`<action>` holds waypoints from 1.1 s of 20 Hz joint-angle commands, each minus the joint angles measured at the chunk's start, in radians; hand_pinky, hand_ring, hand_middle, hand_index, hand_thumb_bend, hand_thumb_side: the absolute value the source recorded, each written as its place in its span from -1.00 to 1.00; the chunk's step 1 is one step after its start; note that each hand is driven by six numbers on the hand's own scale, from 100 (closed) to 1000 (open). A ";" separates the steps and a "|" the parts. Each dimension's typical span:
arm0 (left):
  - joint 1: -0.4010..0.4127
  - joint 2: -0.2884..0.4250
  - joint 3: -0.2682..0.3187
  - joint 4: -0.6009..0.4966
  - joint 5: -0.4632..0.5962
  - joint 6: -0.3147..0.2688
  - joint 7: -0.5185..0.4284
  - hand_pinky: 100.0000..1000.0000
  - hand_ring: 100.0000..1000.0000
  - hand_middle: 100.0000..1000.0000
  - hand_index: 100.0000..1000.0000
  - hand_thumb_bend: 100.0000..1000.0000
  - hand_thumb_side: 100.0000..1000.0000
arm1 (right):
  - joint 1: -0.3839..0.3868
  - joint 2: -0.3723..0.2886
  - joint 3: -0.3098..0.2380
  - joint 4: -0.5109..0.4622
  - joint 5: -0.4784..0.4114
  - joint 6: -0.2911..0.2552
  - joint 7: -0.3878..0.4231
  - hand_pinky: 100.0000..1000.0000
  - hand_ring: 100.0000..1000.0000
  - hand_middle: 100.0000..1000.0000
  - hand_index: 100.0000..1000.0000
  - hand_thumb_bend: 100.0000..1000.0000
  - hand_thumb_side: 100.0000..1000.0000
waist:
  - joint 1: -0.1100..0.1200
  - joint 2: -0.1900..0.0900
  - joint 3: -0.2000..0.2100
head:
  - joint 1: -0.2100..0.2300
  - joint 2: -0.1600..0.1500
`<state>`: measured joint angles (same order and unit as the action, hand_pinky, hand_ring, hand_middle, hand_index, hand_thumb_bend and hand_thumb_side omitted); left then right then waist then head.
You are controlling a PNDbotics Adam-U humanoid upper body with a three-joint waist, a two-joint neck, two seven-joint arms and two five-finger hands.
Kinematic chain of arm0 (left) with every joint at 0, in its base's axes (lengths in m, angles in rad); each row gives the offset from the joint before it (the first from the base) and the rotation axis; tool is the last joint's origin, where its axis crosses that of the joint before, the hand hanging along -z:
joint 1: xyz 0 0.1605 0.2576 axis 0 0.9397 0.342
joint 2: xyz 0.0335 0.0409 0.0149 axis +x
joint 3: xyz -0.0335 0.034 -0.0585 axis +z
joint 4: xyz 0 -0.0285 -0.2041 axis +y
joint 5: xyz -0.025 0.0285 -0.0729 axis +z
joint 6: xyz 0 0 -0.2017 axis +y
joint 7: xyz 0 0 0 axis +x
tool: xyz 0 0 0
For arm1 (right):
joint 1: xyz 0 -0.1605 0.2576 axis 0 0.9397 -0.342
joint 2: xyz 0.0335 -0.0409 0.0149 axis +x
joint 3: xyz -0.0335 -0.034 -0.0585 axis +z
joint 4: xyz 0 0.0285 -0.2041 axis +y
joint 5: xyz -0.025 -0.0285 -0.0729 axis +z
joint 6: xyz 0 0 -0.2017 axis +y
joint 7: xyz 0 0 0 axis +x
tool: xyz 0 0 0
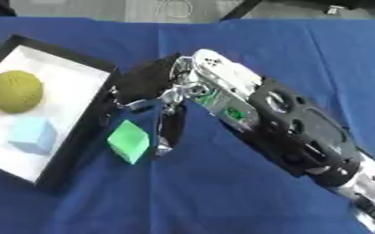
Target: Pick up objects on the table and place them in the box.
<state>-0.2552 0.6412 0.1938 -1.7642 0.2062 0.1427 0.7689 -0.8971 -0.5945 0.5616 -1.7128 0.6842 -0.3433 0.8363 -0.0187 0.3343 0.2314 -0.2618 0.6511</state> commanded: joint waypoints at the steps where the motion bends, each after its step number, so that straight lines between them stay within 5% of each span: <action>1: -0.009 0.020 0.005 -0.010 0.003 -0.001 -0.001 0.36 0.56 0.67 0.67 -0.11 0.13 | -0.014 -0.009 -0.008 -0.001 0.009 -0.071 0.071 0.77 0.71 0.56 0.70 0.00 -0.55 | 0.012 -0.001 0.003 | -0.003 -0.014; 22: -0.019 0.017 0.003 -0.012 0.002 -0.001 -0.003 0.36 0.56 0.67 0.67 -0.13 0.13 | -0.013 0.038 0.000 0.051 0.056 -0.042 0.039 0.76 0.68 0.53 0.66 -0.05 -0.60 | 0.008 0.005 0.016 | -0.005 -0.010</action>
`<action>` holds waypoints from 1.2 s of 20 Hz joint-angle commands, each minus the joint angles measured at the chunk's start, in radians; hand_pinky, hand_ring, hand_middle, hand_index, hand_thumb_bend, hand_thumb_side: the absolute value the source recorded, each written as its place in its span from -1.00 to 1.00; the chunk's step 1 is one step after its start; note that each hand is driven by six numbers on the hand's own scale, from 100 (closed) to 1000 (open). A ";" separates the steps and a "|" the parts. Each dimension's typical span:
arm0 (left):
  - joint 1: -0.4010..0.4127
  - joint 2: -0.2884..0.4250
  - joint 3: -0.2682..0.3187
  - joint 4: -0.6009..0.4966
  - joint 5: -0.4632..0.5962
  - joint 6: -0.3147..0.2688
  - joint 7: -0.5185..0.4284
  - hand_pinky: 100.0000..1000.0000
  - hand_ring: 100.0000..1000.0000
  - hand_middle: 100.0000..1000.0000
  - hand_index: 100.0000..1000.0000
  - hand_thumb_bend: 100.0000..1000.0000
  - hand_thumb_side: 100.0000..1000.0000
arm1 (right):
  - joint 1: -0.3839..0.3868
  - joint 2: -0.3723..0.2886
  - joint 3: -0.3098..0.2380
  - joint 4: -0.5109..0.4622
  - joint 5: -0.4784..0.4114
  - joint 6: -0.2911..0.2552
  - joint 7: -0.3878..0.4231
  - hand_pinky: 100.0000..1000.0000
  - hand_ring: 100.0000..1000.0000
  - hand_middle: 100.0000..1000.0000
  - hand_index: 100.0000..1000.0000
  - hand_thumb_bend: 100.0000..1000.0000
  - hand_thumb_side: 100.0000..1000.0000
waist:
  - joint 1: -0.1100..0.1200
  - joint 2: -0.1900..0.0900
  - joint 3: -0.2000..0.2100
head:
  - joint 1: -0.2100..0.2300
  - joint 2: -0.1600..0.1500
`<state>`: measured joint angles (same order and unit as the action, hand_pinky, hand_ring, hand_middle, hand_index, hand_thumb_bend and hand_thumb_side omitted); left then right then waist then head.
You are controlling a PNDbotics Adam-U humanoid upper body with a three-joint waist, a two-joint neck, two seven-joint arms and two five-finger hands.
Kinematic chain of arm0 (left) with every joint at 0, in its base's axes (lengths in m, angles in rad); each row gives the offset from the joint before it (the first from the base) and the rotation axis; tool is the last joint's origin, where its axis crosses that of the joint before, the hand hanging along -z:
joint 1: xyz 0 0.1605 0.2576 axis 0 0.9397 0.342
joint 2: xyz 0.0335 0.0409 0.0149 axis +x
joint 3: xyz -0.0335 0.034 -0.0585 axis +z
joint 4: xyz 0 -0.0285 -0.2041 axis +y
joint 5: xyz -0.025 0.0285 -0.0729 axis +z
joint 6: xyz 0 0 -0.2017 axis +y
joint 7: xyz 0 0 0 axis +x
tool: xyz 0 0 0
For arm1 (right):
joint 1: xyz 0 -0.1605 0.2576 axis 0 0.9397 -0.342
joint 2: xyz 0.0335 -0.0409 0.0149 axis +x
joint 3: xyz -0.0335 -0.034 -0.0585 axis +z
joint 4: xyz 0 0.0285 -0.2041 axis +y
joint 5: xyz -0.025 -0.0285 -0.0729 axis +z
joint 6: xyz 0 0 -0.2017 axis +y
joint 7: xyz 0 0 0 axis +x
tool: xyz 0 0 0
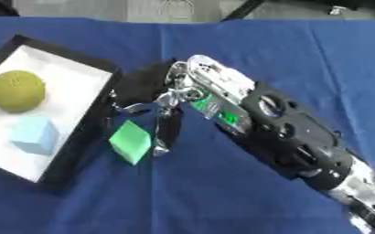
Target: Pick up objects on the table and place them in the box.
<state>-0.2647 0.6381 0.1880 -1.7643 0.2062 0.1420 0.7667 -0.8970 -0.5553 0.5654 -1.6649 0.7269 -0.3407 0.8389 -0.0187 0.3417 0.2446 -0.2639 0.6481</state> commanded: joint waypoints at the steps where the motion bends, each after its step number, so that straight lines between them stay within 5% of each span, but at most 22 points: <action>1: -0.009 0.019 0.009 -0.012 0.002 0.000 -0.001 0.37 0.56 0.67 0.67 -0.13 0.13 | -0.012 0.000 -0.003 0.008 0.018 -0.047 0.035 0.76 0.68 0.53 0.66 -0.05 -0.60 | 0.008 -0.002 0.004 | -0.003 -0.008; 18: -0.011 0.015 0.008 -0.009 0.007 0.000 -0.002 0.37 0.56 0.67 0.67 -0.14 0.14 | -0.005 0.020 0.004 0.079 0.067 -0.058 -0.012 0.74 0.65 0.49 0.63 -0.10 -0.65 | 0.010 0.007 0.007 | -0.006 -0.017; 24: -0.011 0.013 0.008 -0.008 0.006 0.000 -0.002 0.37 0.56 0.67 0.67 -0.16 0.14 | -0.004 0.029 0.003 0.091 0.069 -0.028 -0.039 0.70 0.60 0.38 0.53 -0.23 -0.83 | 0.009 0.008 0.008 | -0.006 -0.019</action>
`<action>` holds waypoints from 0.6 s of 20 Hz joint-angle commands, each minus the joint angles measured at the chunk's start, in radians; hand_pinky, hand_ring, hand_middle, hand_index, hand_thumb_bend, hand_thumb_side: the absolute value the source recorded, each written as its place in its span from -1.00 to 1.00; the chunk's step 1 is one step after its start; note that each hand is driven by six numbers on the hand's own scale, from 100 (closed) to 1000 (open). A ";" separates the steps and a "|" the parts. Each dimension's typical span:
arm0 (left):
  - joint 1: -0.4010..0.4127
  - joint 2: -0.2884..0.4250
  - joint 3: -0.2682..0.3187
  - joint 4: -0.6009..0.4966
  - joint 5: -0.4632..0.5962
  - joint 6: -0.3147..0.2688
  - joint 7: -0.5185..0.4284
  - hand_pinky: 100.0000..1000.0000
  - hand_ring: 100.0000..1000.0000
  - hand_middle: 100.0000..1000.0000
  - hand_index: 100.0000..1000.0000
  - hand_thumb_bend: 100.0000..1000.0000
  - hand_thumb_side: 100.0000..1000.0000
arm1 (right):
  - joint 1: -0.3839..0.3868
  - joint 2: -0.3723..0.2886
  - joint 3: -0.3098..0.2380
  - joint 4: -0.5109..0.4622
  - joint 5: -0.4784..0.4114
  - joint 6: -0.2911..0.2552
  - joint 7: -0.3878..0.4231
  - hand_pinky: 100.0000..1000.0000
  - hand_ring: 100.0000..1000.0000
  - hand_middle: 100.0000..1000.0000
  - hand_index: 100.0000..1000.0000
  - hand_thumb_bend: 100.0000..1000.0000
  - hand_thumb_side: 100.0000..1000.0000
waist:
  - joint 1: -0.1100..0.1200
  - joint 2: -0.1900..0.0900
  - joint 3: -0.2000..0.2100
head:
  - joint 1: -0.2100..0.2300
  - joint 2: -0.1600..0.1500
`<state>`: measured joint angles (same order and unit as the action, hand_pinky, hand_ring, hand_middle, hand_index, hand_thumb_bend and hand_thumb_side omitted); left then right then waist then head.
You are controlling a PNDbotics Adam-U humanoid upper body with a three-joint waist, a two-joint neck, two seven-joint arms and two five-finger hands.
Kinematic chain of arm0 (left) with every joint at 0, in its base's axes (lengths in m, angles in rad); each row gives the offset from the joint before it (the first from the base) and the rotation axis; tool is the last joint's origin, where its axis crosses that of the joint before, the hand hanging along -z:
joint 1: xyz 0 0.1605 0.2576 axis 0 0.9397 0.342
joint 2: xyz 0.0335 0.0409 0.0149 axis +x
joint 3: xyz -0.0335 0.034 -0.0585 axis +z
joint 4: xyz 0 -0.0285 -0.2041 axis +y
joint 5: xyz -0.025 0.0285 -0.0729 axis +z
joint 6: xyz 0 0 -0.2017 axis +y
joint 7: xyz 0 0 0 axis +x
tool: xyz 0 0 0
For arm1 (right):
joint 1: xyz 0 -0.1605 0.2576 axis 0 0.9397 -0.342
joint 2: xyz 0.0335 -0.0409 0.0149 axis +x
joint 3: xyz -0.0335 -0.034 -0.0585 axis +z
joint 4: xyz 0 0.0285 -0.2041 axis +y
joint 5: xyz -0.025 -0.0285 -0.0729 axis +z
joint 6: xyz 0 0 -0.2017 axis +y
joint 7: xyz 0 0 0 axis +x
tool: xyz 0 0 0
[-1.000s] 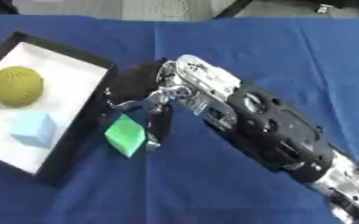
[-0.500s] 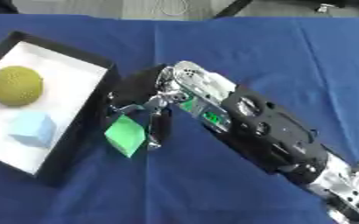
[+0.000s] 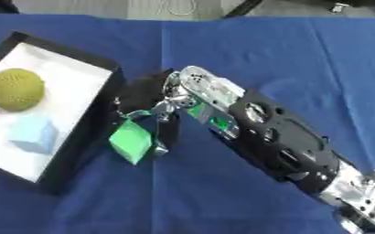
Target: Pick up objects on the table and place them in the box.
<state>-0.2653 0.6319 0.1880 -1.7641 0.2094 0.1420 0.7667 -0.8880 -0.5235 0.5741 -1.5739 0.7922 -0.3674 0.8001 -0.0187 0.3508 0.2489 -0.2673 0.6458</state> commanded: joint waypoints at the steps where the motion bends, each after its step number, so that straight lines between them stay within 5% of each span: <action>1: -0.010 0.019 0.009 -0.007 0.003 0.000 -0.001 0.37 0.56 0.67 0.67 -0.16 0.14 | -0.011 -0.002 -0.005 0.004 0.005 0.005 -0.007 0.70 0.60 0.36 0.51 -0.26 -0.86 | 0.008 -0.001 0.004 | -0.002 -0.018; 12: -0.009 0.019 0.009 -0.005 0.003 0.000 -0.001 0.38 0.56 0.68 0.67 -0.17 0.15 | -0.011 0.007 -0.004 0.011 -0.004 0.078 -0.066 0.64 0.48 0.08 0.18 -0.66 -1.00 | 0.009 -0.003 0.001 | -0.002 -0.012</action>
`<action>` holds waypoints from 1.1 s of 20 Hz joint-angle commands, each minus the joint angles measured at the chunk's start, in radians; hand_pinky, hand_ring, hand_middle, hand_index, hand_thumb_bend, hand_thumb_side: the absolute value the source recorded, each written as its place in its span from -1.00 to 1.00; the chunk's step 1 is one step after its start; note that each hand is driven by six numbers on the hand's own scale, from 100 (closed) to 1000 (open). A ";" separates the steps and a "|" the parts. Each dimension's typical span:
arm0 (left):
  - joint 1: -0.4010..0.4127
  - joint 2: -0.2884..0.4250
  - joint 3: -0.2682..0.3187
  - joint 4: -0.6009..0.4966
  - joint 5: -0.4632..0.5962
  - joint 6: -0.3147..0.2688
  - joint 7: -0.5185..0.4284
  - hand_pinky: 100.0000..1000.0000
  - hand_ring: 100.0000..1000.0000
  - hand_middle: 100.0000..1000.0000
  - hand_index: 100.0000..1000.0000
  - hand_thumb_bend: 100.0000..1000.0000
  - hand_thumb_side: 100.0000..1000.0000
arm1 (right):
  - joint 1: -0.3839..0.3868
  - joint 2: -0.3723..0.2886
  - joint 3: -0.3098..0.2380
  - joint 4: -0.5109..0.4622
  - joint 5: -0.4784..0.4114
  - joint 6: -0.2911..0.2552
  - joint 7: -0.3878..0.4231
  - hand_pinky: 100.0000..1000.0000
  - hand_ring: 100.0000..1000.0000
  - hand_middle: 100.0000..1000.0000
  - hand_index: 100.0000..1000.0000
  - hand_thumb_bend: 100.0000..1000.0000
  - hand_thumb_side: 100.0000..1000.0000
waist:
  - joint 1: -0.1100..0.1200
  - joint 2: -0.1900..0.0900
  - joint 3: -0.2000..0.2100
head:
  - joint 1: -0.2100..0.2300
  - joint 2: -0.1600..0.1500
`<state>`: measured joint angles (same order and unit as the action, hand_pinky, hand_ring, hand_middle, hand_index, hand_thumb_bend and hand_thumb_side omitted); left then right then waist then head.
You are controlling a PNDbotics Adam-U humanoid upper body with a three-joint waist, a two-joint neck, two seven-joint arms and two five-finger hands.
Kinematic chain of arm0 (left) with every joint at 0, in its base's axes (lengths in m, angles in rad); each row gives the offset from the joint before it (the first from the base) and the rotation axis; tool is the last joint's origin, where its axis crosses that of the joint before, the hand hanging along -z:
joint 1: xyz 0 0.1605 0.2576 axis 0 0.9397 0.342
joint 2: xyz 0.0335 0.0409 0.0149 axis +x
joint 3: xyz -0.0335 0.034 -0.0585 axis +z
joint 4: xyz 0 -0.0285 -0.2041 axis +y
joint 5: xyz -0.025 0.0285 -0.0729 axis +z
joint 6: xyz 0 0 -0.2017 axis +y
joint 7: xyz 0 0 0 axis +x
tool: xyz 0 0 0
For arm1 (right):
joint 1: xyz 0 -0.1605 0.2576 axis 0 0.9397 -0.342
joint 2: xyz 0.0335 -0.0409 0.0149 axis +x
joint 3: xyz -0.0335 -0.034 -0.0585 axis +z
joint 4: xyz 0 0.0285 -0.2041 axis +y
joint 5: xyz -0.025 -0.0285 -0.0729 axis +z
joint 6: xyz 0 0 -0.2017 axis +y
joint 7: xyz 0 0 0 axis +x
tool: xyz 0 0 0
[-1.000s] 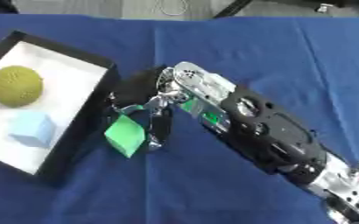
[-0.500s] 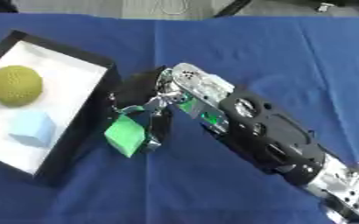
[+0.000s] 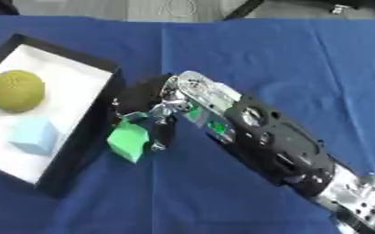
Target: Pick up objects on the table and place them in the box.
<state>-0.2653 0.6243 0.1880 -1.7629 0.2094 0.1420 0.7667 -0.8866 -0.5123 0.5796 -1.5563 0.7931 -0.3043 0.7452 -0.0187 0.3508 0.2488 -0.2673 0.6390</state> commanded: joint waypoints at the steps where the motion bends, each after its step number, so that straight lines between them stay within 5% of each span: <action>1: -0.009 0.027 0.009 -0.006 0.003 0.000 -0.002 0.38 0.56 0.68 0.67 -0.18 0.15 | -0.012 -0.004 -0.011 -0.008 -0.004 0.023 -0.016 0.63 0.47 0.05 0.11 -0.65 -1.00 | 0.009 -0.003 0.001 | -0.002 -0.006; 12: -0.008 0.036 0.008 -0.005 -0.005 0.002 -0.001 0.38 0.56 0.68 0.66 -0.18 0.18 | -0.027 -0.050 -0.024 -0.112 -0.050 0.041 -0.005 0.60 0.40 -0.05 -0.17 -0.61 -1.00 | 0.007 -0.019 -0.007 | 0.017 0.010; 19: 0.004 0.047 0.011 -0.003 -0.014 0.005 0.002 0.38 0.56 0.68 0.66 -0.18 0.14 | -0.042 -0.164 -0.081 -0.298 -0.224 0.085 0.085 0.61 0.39 -0.08 -0.17 -0.61 -1.00 | 0.004 -0.045 -0.020 | 0.028 0.017; 20: 0.006 0.048 0.012 -0.003 -0.015 0.005 0.002 0.38 0.56 0.68 0.66 -0.18 0.14 | -0.046 -0.180 -0.097 -0.324 -0.257 0.102 0.091 0.61 0.39 -0.08 -0.17 -0.78 -1.00 | 0.003 -0.049 -0.023 | 0.027 0.020; 22: 0.009 0.051 0.012 -0.003 -0.017 0.005 0.002 0.38 0.57 0.68 0.66 -0.18 0.13 | -0.059 -0.208 -0.135 -0.370 -0.324 0.143 0.093 0.61 0.37 -0.07 -0.16 -0.65 -1.00 | 0.004 -0.057 -0.028 | 0.028 0.020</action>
<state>-0.2541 0.6310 0.1881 -1.7576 0.1976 0.1448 0.7674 -0.9266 -0.6817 0.4784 -1.8819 0.5098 -0.1817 0.8345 -0.0190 0.3315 0.2196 -0.2415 0.6572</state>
